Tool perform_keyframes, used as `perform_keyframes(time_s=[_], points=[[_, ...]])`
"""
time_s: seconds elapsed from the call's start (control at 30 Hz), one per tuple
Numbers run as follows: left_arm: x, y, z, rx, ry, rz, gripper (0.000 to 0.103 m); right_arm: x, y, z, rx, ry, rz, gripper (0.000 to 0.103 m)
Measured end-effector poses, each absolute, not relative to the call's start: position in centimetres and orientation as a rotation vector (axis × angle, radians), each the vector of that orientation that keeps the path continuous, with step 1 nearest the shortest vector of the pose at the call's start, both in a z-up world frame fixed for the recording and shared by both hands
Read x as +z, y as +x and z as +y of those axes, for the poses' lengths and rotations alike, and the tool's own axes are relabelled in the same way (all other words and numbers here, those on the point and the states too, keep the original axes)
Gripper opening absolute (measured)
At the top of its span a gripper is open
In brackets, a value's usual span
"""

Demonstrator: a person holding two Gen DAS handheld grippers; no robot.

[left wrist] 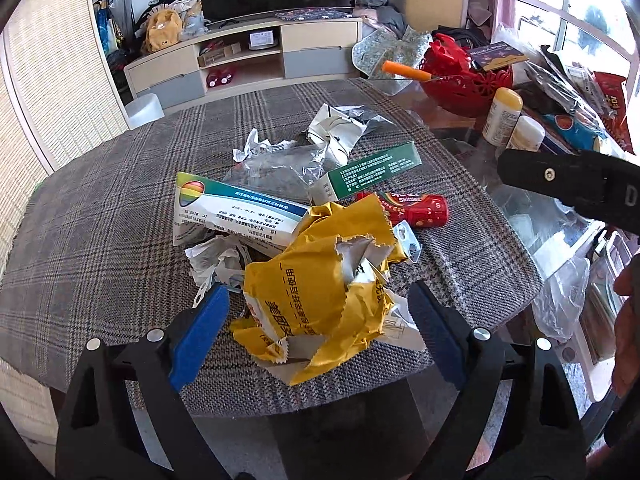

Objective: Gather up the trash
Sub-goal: 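Reach the left tool to the crumpled yellow wrapper and close on it, then grasp the white-blue plastic scrap with the right tool while left carries yellow wrapper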

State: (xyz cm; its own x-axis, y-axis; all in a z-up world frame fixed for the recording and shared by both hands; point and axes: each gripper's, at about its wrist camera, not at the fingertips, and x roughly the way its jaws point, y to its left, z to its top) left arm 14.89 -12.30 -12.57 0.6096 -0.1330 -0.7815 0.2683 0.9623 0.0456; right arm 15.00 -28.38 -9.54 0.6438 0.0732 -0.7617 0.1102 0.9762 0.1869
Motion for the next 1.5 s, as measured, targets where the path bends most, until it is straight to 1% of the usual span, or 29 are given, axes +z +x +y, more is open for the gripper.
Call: perform_keyframes(time_s=[0.1,0.17,0.2,0.3,0.33,0.37,0.47,0.57,0.7,0.73,0.77,0.8,0.83,0.87,0.93,1.1,1.17,1.27,1.37,1.5], points=[[-13.5,15.7,-12.3,-0.229,0.176,0.901,0.084,-10.0,15.7,-28.2,0.003,0.225,0.886,0.099],[-14.0,16.1,-12.1,-0.245,0.164,0.915,0.075,-10.4,16.2,-28.0,0.015,0.226,0.895,0.099],[-14.1,16.0,-11.9,-0.255,0.159,0.908,0.074,-10.6,16.4,-27.9,0.021,0.228,0.900,0.099],[-14.1,15.7,-11.7,-0.292,0.165,0.894,0.067,-11.3,16.8,-27.5,0.052,0.245,0.921,0.095],[-14.1,15.6,-11.6,-0.303,0.161,0.891,0.063,-11.6,16.8,-27.3,0.065,0.249,0.926,0.091],[-14.1,15.5,-11.4,-0.312,0.156,0.886,0.059,-11.8,16.9,-27.0,0.075,0.244,0.936,0.084],[-13.8,15.1,-11.1,-0.332,0.147,0.880,0.049,-12.5,16.9,-26.3,0.104,0.237,0.969,0.071],[-13.6,14.8,-10.6,-0.336,0.135,0.885,0.045,-12.9,16.6,-25.7,0.110,0.220,0.973,0.068],[-12.6,13.9,-9.2,-0.321,0.108,0.867,0.043,-13.8,16.4,-25.2,0.118,0.185,0.968,0.066],[-12.5,13.6,-8.8,-0.316,0.105,0.864,0.043,-14.1,16.3,-24.9,0.123,0.165,0.965,0.063],[-12.3,13.2,-8.5,-0.310,0.105,0.861,0.043,-14.4,16.2,-24.7,0.124,0.146,0.961,0.055],[-12.1,12.7,-8.2,-0.305,0.108,0.856,0.043,-14.8,16.2,-24.6,0.125,0.139,0.962,0.051],[-11.9,12.4,-7.8,-0.300,0.113,0.852,0.043,-15.2,16.4,-24.4,0.128,0.138,0.968,0.042],[-11.8,12.1,-7.6,-0.295,0.116,0.849,0.043,-15.7,16.6,-24.1,0.134,0.137,0.979,0.036],[-11.5,11.7,-7.0,-0.282,0.114,0.843,0.043,-16.4,17.2,-23.4,0.150,0.121,0.990,0.032],[-11.2,11.4,-5.7,-0.276,0.101,0.842,0.044,-17.5,18.6,-22.1,0.182,0.100,0.998,0.031],[-11.3,11.3,-5.4,-0.279,0.094,0.842,0.044,-17.9,19.2,-21.5,0.183,0.087,1.008,0.028],[-11.3,11.3,-5.1,-0.291,0.080,0.841,0.044,-18.1,19.6,-21.2,0.209,0.081,1.011,0.028],[-11.3,11.3,-5.1,-0.291,0.080,0.834,0.044,-18.2,20.0,-20.8,0.205,0.065,1.014,0.020],[-11.4,11.3,-5.0,-0.288,0.062,0.842,0.044,-18.0,20.0,-21.0,0.208,0.071,1.009,0.020]])
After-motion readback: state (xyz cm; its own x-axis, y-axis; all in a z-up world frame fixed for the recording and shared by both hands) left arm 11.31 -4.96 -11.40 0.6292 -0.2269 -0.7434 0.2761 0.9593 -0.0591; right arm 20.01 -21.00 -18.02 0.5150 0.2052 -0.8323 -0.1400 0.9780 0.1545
